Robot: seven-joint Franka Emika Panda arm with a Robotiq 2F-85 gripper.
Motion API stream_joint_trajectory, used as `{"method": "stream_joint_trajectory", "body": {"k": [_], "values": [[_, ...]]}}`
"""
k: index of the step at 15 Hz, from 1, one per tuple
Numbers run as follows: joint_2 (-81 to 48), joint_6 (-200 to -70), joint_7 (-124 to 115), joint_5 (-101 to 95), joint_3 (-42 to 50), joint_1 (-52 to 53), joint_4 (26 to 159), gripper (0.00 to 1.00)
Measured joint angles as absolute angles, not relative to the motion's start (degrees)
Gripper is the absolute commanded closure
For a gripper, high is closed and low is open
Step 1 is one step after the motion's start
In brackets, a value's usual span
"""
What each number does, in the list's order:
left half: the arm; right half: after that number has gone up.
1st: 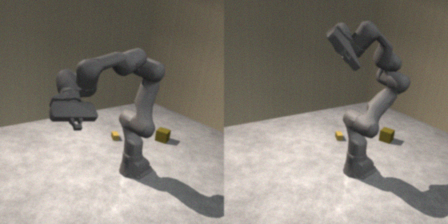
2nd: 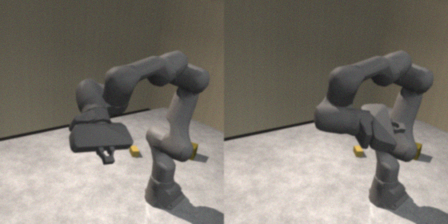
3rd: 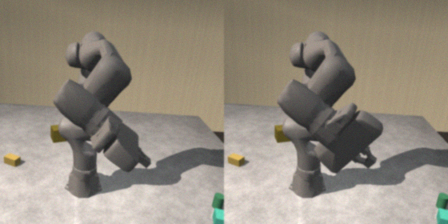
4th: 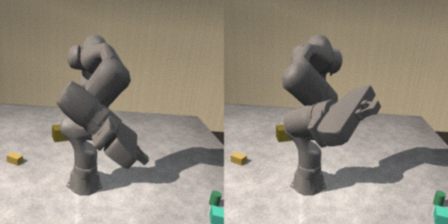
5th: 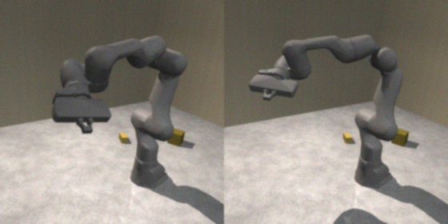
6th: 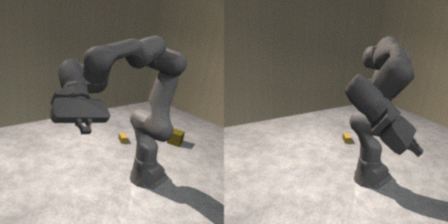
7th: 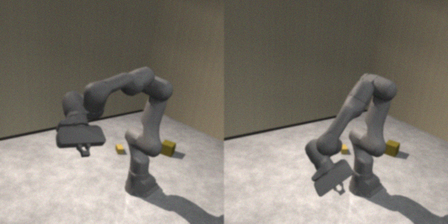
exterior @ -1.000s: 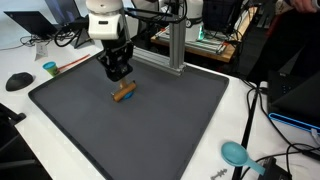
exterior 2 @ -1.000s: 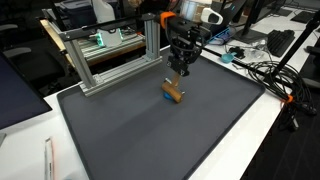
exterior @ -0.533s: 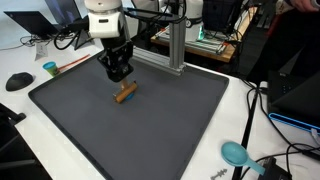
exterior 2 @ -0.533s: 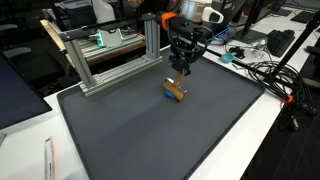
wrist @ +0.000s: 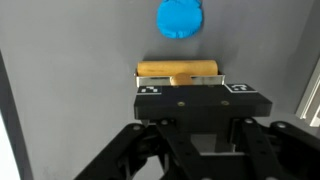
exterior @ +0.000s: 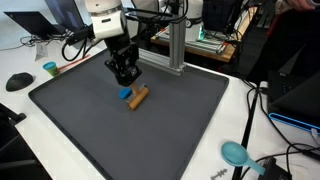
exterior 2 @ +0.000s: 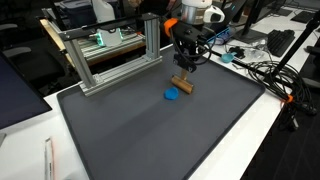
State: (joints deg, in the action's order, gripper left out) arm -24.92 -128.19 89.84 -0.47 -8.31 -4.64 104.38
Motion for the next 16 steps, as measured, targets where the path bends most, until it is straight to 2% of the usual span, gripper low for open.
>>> {"method": "stream_joint_trajectory", "body": {"k": [7,16], "values": [[-25.0,-128.2,90.2,5.2,-8.7,-4.8,104.4,0.78],[-19.6,-126.2,76.0,15.4,-6.4,-7.4,106.4,0.78]]}}
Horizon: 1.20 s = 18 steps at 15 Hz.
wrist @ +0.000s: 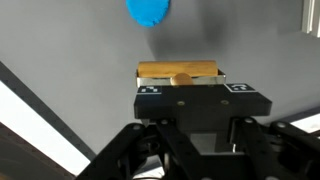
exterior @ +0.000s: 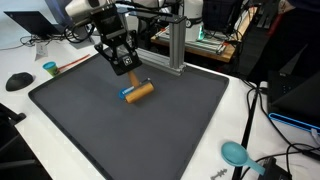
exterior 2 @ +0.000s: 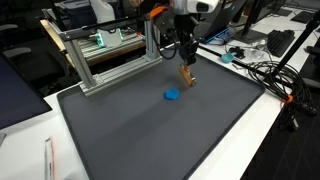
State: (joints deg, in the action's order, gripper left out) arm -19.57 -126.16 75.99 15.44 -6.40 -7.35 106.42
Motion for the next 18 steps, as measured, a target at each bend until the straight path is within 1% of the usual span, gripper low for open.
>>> {"method": "stream_joint_trajectory", "body": {"k": [5,13,14,18], "values": [[-13.9,-123.3,60.7,14.9,-3.5,-7.1,107.0,0.78],[-13.3,-123.3,29.3,3.2,-1.6,-3.2,106.9,0.78],[-13.4,-123.0,26.8,2.7,-1.6,-3.1,106.9,0.53],[-14.0,-123.0,26.4,2.7,-1.7,-3.0,107.0,0.53]]}}
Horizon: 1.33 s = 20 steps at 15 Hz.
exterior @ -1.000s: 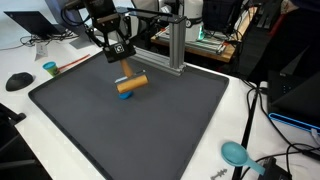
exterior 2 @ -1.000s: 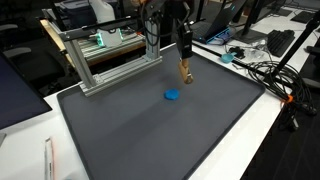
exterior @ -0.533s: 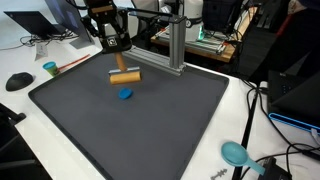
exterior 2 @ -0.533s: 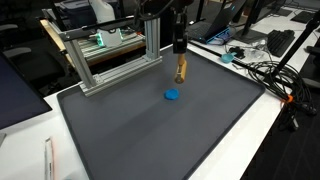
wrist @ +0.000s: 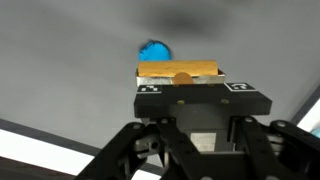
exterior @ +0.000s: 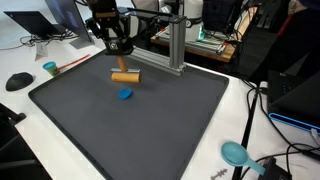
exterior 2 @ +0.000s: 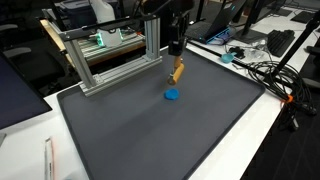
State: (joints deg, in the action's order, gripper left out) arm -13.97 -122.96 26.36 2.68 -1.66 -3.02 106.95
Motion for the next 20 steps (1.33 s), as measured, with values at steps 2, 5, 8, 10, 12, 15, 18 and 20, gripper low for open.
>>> {"method": "stream_joint_trajectory", "body": {"k": [2,5,8,10,12,15,18,20], "values": [[-14.0,-123.0,26.4,2.7,-1.7,-3.0,107.0,0.78],[-14.6,-123.4,26.3,3.1,-1.7,-3.0,107.0,0.78],[-16.2,-126.0,24.6,3.3,-1.6,-3.2,107.0,0.78],[-17.7,-127.6,22.6,3.3,-1.3,-3.4,107.0,0.78],[-19.1,-128.3,21.2,3.3,-1.0,-3.9,107.0,0.78],[-20.5,-128.6,19.7,3.4,-0.7,-5.0,107.0,0.78],[-21.5,-128.6,18.6,3.8,-0.7,-5.5,106.9,0.78],[-21.9,-128.6,17.9,3.8,-0.7,-5.6,106.5,0.78]]}}
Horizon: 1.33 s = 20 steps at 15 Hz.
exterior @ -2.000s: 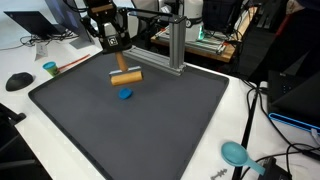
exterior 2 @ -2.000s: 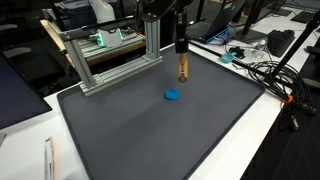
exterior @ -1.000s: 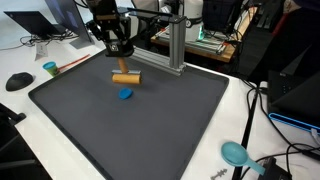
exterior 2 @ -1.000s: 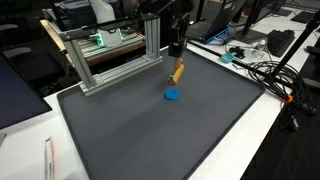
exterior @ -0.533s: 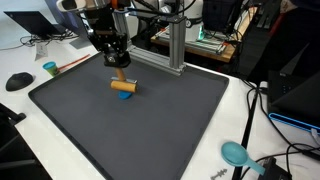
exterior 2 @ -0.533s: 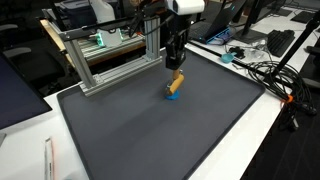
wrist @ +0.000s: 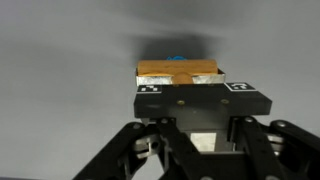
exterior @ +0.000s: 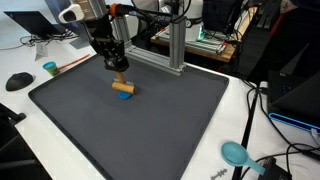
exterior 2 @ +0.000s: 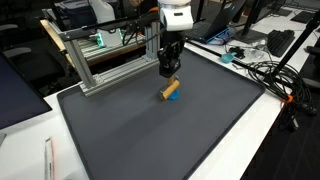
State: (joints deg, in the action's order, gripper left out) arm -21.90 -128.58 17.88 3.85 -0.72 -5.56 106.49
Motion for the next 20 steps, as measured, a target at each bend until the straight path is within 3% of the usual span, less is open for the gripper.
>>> {"method": "stream_joint_trajectory", "body": {"k": [20], "values": [[-25.5,-125.0,16.2,1.6,-0.8,-4.2,101.4,0.78]]}}
